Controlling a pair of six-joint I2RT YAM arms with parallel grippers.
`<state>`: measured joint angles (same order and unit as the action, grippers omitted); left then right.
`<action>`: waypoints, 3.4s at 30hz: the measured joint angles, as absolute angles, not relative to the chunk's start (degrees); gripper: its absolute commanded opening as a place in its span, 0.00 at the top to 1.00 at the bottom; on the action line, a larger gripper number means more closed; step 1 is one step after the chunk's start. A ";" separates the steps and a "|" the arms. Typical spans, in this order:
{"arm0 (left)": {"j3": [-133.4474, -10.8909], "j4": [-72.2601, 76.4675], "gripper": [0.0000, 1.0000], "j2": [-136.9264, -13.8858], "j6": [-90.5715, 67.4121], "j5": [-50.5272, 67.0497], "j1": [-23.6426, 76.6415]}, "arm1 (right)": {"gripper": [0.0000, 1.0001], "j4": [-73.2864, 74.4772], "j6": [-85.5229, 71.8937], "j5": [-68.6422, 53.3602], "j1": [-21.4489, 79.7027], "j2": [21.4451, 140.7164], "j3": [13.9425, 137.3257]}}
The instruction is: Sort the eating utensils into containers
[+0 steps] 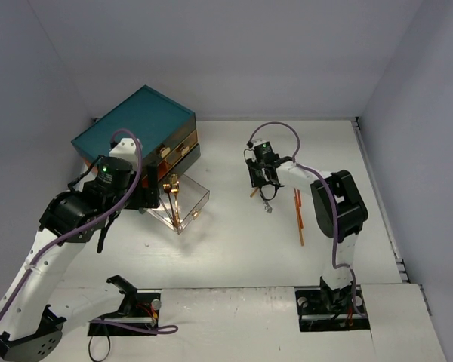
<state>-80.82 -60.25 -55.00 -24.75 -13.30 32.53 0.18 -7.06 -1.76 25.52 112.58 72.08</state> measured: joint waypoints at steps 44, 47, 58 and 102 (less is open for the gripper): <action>-82.32 -60.20 0.20 -60.07 -24.10 -15.51 32.07 | 1.00 -7.19 -31.76 3.67 54.28 109.31 95.03; -82.32 -60.20 0.20 -59.91 -24.03 -15.51 32.05 | 0.96 -7.87 -32.01 5.09 55.52 112.12 93.52; -82.35 -60.21 0.20 -59.53 -23.94 -15.14 31.75 | 0.46 -9.23 -28.34 6.46 56.68 113.76 91.13; -82.07 -49.61 0.25 -93.23 -28.55 -12.97 48.85 | 0.25 8.49 -23.90 12.59 20.64 48.73 42.15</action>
